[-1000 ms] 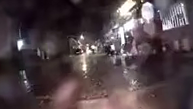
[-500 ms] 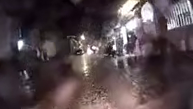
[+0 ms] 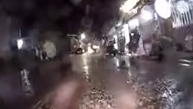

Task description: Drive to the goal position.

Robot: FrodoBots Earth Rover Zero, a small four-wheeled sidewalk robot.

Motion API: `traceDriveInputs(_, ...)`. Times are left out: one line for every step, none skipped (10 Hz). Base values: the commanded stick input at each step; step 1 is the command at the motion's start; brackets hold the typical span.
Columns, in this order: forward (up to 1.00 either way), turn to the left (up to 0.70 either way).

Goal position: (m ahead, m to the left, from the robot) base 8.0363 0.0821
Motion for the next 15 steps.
traceDriveInputs(0.7, 0.0)
traceDriveInputs(0.7, 0.0)
traceDriveInputs(0.7, 0.0)
traceDriveInputs(0.7, 0.0)
traceDriveInputs(0.7, 0.0)
traceDriveInputs(0.7, 0.0)
traceDriveInputs(0.7, 0.0)
traceDriveInputs(0.7, 0.0)
traceDriveInputs(0.7, 0.0)
traceDriveInputs(0.7, 0.0)
traceDriveInputs(0.7, 0.0)
traceDriveInputs(0.7, 0.0)
traceDriveInputs(0.7, 0.0)
traceDriveInputs(0.7, 0.0)
traceDriveInputs(0.7, 0.0)
